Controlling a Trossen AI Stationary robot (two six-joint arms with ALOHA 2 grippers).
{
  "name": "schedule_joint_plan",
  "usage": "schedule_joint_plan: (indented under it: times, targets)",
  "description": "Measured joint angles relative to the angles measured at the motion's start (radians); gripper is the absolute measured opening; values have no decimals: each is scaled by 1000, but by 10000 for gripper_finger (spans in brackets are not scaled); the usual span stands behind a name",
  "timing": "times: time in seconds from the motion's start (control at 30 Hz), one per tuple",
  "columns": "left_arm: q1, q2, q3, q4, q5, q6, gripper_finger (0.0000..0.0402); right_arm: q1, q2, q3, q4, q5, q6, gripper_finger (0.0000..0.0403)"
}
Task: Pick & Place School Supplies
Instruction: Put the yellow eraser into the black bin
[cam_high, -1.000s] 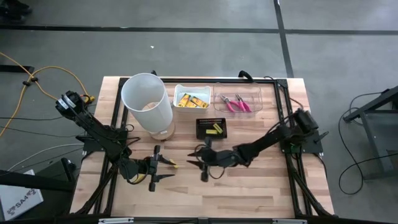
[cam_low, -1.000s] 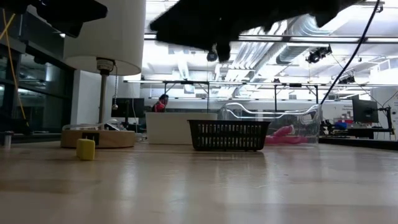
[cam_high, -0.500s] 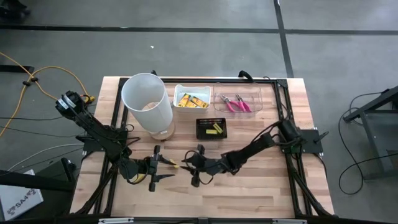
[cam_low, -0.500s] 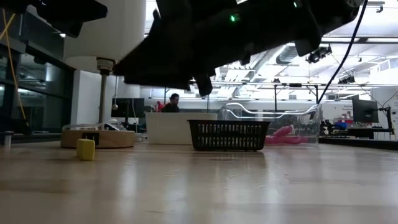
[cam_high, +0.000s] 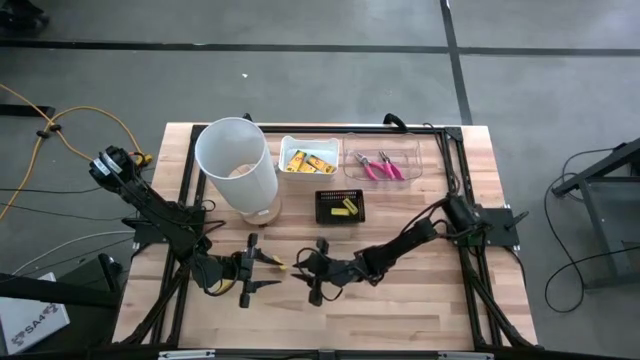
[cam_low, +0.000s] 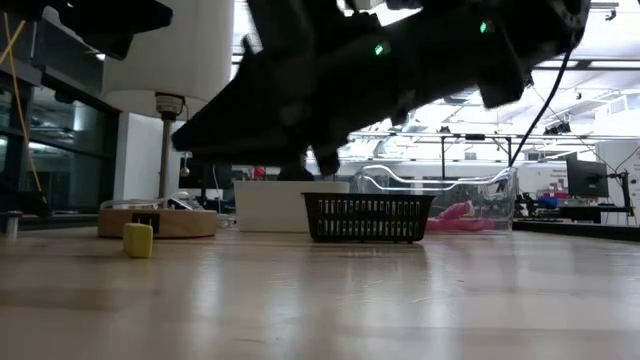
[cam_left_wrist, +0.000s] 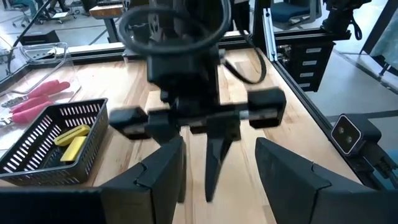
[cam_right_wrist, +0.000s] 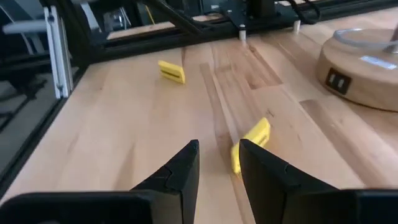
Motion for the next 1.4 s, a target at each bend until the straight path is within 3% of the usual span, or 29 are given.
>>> schedule_joint_plan:
  times: [0.63,1.17,1.4]
  targets:
    - [0,0,0,53,0,0,193,-11,157,85,30,-15,16,142]
    - [0,0,0,57,0,0,193,-29,160,85,42,-22,29,145]
    - [0,0,0,57,0,0,193,-29,160,85,26,-72,24,145]
